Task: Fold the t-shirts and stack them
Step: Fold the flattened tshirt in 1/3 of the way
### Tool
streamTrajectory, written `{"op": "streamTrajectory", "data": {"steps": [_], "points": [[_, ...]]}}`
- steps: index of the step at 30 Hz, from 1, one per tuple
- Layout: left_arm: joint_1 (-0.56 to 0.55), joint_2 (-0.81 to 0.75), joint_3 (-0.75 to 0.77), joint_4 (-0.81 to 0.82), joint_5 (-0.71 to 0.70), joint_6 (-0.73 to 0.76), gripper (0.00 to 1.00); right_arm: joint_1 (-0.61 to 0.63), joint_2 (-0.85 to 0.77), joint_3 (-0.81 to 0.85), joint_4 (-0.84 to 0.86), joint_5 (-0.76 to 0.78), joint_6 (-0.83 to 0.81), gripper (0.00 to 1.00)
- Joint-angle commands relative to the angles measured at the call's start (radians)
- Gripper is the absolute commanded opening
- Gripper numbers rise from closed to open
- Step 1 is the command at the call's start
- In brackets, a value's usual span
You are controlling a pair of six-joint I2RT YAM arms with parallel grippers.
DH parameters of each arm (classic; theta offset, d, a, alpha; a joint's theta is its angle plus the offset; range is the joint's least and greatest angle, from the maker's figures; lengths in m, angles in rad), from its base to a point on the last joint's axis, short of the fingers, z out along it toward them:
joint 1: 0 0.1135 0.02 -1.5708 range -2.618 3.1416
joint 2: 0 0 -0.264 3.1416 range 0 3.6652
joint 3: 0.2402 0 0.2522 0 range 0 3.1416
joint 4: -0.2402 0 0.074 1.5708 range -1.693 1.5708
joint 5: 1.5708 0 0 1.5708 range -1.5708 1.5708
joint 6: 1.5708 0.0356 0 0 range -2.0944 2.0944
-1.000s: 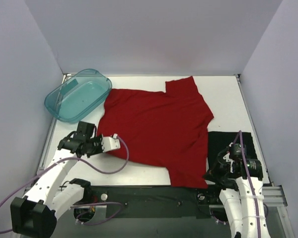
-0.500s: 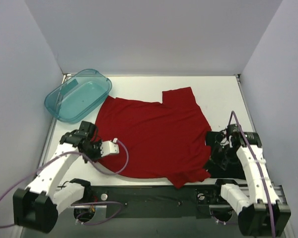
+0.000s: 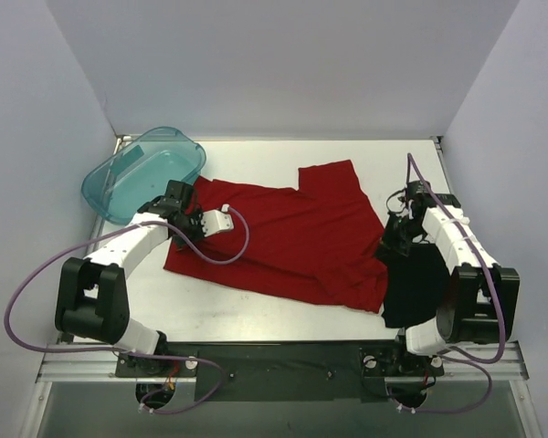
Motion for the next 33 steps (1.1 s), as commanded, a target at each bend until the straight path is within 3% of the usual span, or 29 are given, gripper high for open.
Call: {"op": "streamTrajectory", "data": {"steps": [1, 14, 16, 17, 19, 20, 22, 25, 28, 30, 32, 33], "points": [[0.000, 0.040, 0.054, 0.107, -0.037, 0.040, 0.00, 0.003, 0.065, 0.112, 0.022, 0.029, -0.082, 0.00], [0.017, 0.107, 0.055, 0.164, -0.072, 0.013, 0.00, 0.031, 0.244, 0.268, 0.010, 0.021, -0.127, 0.00], [0.017, 0.109, 0.055, 0.205, -0.088, -0.021, 0.21, 0.039, 0.270, 0.296, 0.009, 0.042, -0.130, 0.00], [0.018, 0.110, 0.066, 0.224, -0.117, -0.056, 0.39, 0.063, 0.277, 0.307, 0.007, 0.067, -0.130, 0.05], [0.031, 0.112, 0.090, 0.270, -0.158, -0.119, 0.57, 0.068, 0.298, 0.350, -0.004, 0.103, -0.121, 0.18], [0.038, 0.113, 0.112, 0.311, -0.174, -0.154, 0.63, 0.068, 0.307, 0.388, -0.011, 0.117, -0.110, 0.31], [0.066, 0.124, 0.159, 0.356, -0.227, -0.196, 0.67, 0.068, 0.313, 0.440, -0.030, 0.168, -0.098, 0.41], [0.089, 0.120, 0.222, 0.319, -0.260, -0.216, 0.68, 0.069, 0.289, 0.488, -0.098, 0.263, -0.089, 0.45], [0.101, 0.036, 0.209, 0.154, -0.006, -0.086, 0.49, 0.071, 0.174, 0.406, -0.155, 0.295, -0.076, 0.46], [0.106, -0.055, 0.136, -0.015, 0.187, 0.119, 0.47, 0.077, 0.073, 0.273, -0.171, 0.291, -0.024, 0.46], [0.104, -0.139, 0.047, -0.161, 0.261, 0.338, 0.50, 0.097, -0.018, 0.137, -0.163, 0.268, 0.032, 0.46], [0.106, -0.152, 0.013, -0.196, 0.265, 0.379, 0.53, 0.109, -0.062, 0.068, -0.157, 0.265, 0.074, 0.46]]}}
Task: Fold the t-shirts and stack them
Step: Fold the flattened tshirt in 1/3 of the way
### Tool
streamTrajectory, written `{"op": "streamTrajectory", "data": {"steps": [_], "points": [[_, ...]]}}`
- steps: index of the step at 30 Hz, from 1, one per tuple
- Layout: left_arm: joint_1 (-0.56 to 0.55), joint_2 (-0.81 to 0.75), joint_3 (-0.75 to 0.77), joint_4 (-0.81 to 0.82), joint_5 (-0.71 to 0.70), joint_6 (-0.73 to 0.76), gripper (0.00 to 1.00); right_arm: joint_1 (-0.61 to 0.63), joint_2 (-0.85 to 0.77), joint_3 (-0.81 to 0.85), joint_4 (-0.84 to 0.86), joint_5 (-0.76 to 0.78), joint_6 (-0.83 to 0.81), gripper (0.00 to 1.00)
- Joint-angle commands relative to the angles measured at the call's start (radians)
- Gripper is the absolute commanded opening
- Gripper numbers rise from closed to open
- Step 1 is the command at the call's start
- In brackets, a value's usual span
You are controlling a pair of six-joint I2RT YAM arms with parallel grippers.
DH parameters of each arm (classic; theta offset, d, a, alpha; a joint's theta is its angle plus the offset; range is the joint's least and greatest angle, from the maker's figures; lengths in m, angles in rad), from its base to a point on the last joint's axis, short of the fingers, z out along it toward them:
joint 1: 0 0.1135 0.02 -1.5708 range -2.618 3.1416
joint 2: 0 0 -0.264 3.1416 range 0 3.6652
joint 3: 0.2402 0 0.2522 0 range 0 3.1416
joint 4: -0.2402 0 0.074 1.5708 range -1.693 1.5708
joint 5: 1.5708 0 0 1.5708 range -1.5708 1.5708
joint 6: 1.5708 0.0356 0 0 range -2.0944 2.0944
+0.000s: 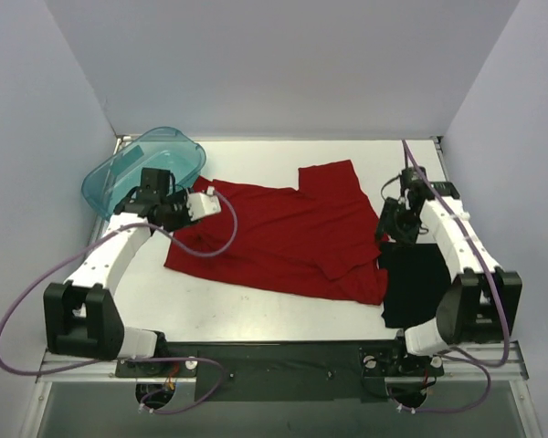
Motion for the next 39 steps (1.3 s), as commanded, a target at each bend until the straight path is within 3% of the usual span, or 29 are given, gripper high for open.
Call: {"op": "streamTrajectory", "data": {"steps": [1, 7, 13, 15, 17, 19, 20, 21, 22, 30, 39], "points": [[0.001, -0.127, -0.166, -0.304, 0.242, 0.383, 0.58, 0.059, -0.190, -0.225, -0.120, 0.004, 0.143, 0.47], [-0.002, -0.065, -0.258, -0.141, 0.206, 0.414, 0.77, 0.107, -0.218, -0.419, -0.037, -0.033, 0.265, 0.50], [-0.014, -0.051, -0.362, -0.017, 0.179, 0.412, 0.78, 0.114, -0.212, -0.555, 0.053, -0.030, 0.295, 0.50], [-0.020, -0.051, -0.395, 0.036, 0.159, 0.396, 0.70, 0.114, -0.177, -0.566, 0.093, -0.033, 0.296, 0.50], [-0.025, -0.054, -0.428, 0.087, 0.142, 0.374, 0.54, 0.113, -0.117, -0.574, 0.122, -0.033, 0.291, 0.48], [-0.026, -0.065, -0.453, 0.113, 0.121, 0.357, 0.26, 0.105, -0.098, -0.577, 0.125, -0.033, 0.289, 0.26], [-0.026, -0.068, -0.456, 0.101, 0.107, 0.346, 0.00, 0.099, -0.095, -0.577, 0.121, -0.033, 0.289, 0.10], [-0.025, -0.080, -0.448, 0.043, 0.098, 0.339, 0.00, 0.097, -0.107, -0.577, 0.101, -0.029, 0.289, 0.01], [-0.017, -0.094, -0.426, 0.002, 0.082, 0.336, 0.00, 0.096, -0.117, -0.575, 0.087, -0.024, 0.288, 0.00], [0.075, -0.322, -0.365, -0.539, 0.039, 0.362, 0.00, 0.102, -0.229, -0.563, -0.164, -0.127, 0.259, 0.00], [0.073, -0.555, -0.467, -0.698, -0.015, 0.414, 0.00, 0.142, -0.241, -0.575, -0.347, -0.208, 0.208, 0.00]]}}
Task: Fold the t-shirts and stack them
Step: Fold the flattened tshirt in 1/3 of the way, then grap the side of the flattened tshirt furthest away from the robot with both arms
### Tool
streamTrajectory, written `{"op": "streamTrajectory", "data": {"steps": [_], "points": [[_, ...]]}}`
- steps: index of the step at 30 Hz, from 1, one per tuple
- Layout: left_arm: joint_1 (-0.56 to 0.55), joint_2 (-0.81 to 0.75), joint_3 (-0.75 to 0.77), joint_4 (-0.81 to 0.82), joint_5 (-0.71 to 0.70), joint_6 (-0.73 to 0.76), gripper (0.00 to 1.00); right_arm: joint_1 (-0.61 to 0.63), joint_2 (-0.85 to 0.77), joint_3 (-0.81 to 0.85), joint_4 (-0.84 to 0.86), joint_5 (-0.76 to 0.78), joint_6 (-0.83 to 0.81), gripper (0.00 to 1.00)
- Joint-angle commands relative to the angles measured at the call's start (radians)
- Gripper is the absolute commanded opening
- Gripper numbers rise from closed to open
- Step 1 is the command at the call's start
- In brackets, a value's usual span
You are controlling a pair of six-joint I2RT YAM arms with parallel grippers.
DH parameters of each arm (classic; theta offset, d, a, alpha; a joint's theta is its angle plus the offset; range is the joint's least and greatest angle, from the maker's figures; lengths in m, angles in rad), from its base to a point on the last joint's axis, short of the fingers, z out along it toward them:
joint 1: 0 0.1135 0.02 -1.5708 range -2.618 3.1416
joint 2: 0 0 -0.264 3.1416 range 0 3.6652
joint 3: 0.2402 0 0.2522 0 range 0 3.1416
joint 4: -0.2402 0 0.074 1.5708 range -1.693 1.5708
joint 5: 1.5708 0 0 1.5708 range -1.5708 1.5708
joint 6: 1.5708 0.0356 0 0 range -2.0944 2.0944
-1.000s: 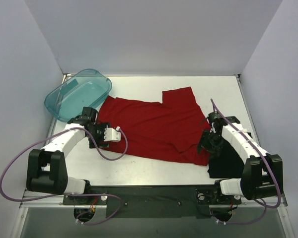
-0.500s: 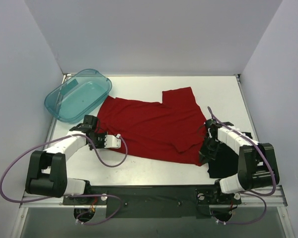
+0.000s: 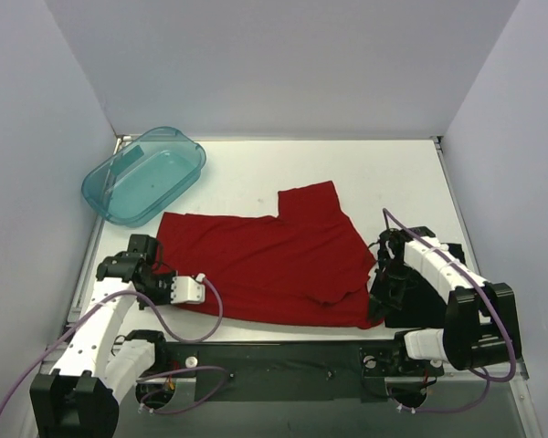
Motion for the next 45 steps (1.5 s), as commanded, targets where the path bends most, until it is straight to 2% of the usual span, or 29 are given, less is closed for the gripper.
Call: {"op": "streamTrajectory", "data": {"steps": [1, 2, 4, 5, 7, 9, 11, 14, 17, 19, 20, 22, 26, 31, 33, 37, 42, 44, 45], "points": [[0.007, -0.057, -0.028, -0.132, -0.055, 0.053, 0.00, 0.033, 0.000, -0.013, -0.167, -0.045, -0.028, 0.00], [0.007, -0.065, -0.023, -0.138, -0.037, 0.066, 0.01, 0.037, 0.011, -0.015, -0.170, -0.051, -0.032, 0.00], [0.006, -0.076, -0.002, -0.155, 0.000, 0.049, 0.25, 0.047, 0.024, -0.013, -0.167, -0.036, -0.035, 0.00], [0.007, -0.076, 0.016, -0.161, 0.006, 0.034, 0.44, 0.047, 0.022, -0.012, -0.170, -0.033, -0.034, 0.10], [0.007, -0.070, 0.038, -0.181, -0.003, 0.029, 0.59, 0.047, 0.007, -0.003, -0.176, -0.012, -0.026, 0.34], [0.007, -0.054, 0.062, -0.206, -0.035, 0.035, 0.64, 0.047, -0.021, 0.019, -0.189, 0.011, -0.015, 0.41], [0.012, -0.028, 0.093, -0.175, -0.063, -0.018, 0.64, 0.048, -0.050, 0.075, -0.207, 0.028, -0.017, 0.43], [0.043, 0.097, 0.177, -0.038, -0.022, -0.153, 0.63, 0.051, -0.056, 0.277, -0.206, 0.065, -0.047, 0.43], [0.063, 0.277, 0.338, 0.093, 0.038, -0.478, 0.57, 0.051, 0.035, 0.494, -0.151, 0.082, -0.121, 0.45], [0.064, 0.350, 0.392, 0.211, 0.040, -0.619, 0.55, 0.047, 0.130, 0.652, -0.103, 0.113, -0.172, 0.47], [0.063, 0.366, 0.401, 0.281, 0.046, -0.629, 0.56, 0.044, 0.172, 0.756, -0.066, 0.113, -0.208, 0.48], [0.064, 0.381, 0.414, 0.364, 0.076, -0.628, 0.56, 0.040, 0.301, 0.911, -0.019, 0.108, -0.250, 0.48], [0.064, 0.436, 0.438, 0.424, 0.133, -0.505, 0.59, 0.033, 0.658, 1.233, 0.018, 0.122, -0.276, 0.48], [0.064, 0.539, 0.498, 0.420, 0.118, -0.412, 0.59, 0.007, 0.977, 1.578, 0.041, 0.082, -0.232, 0.48], [0.064, 0.567, 0.521, 0.392, 0.130, -0.370, 0.60, -0.009, 1.073, 1.647, 0.067, 0.071, -0.204, 0.48], [0.064, 0.610, 0.552, 0.368, 0.179, -0.306, 0.60, -0.016, 1.168, 1.624, 0.147, 0.044, -0.166, 0.49], [0.057, 0.688, 0.604, 0.303, 0.206, -0.206, 0.61, 0.017, 1.217, 1.559, 0.182, -0.117, -0.155, 0.46], [0.047, 0.743, 0.621, 0.283, 0.183, -0.148, 0.60, 0.024, 1.222, 1.527, 0.207, -0.155, -0.141, 0.40], [0.038, 0.755, 0.633, 0.259, 0.158, -0.123, 0.60, 0.024, 1.226, 1.522, 0.210, -0.180, -0.137, 0.29]]}}
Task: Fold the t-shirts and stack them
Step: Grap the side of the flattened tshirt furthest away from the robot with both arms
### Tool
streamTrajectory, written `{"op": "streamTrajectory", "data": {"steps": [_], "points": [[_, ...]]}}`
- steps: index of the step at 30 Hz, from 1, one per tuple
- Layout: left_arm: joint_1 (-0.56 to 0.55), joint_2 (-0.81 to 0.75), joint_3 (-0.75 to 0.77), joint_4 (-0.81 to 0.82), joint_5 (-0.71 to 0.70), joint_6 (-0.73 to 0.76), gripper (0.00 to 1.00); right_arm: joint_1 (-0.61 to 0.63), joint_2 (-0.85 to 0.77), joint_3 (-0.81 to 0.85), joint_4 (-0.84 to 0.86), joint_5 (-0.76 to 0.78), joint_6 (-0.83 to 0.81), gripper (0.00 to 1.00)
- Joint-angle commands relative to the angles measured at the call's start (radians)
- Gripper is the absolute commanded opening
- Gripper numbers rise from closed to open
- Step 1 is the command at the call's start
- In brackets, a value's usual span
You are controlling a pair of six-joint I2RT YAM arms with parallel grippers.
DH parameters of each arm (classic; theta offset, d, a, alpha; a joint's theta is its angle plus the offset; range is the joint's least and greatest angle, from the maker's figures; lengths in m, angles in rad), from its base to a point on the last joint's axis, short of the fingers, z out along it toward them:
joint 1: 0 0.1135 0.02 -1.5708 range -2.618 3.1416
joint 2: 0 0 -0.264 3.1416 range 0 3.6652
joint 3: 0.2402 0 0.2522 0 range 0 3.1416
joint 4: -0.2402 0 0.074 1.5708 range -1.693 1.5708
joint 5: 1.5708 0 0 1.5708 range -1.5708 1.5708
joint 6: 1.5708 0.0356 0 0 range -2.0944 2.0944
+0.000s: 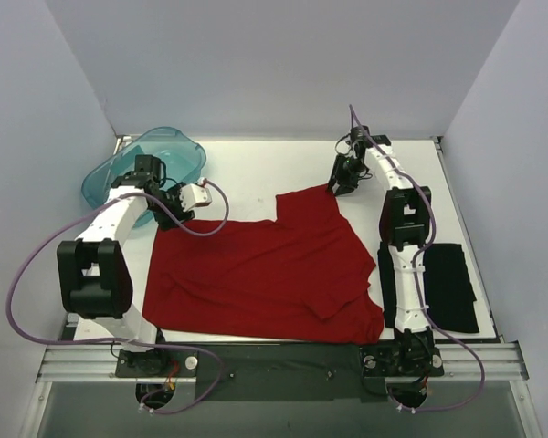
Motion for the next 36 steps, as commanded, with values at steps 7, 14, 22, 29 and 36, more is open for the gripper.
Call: {"op": "streamTrajectory", "data": {"steps": [7, 14, 22, 29, 36], "points": [[-0.102, 0.207, 0.148, -0.061, -0.130, 0.320, 0.60, -0.007, -0.112, -0.180, 0.058, -0.189, 0.026, 0.00], [-0.130, 0.339, 0.193, -0.035, -0.303, 0.452, 0.61, -0.027, -0.361, -0.433, 0.101, -0.182, -0.040, 0.00], [-0.142, 0.456, 0.257, -0.052, -0.303, 0.437, 0.61, -0.025, -0.447, -0.494, 0.106, -0.182, -0.054, 0.00], [-0.159, 0.485, 0.263, -0.157, -0.262, 0.406, 0.53, -0.019, -0.502, -0.536, 0.104, -0.172, -0.065, 0.00], [-0.142, 0.398, 0.176, -0.168, -0.193, 0.337, 0.00, -0.019, -0.599, -0.586, 0.104, -0.167, -0.069, 0.00]]}}
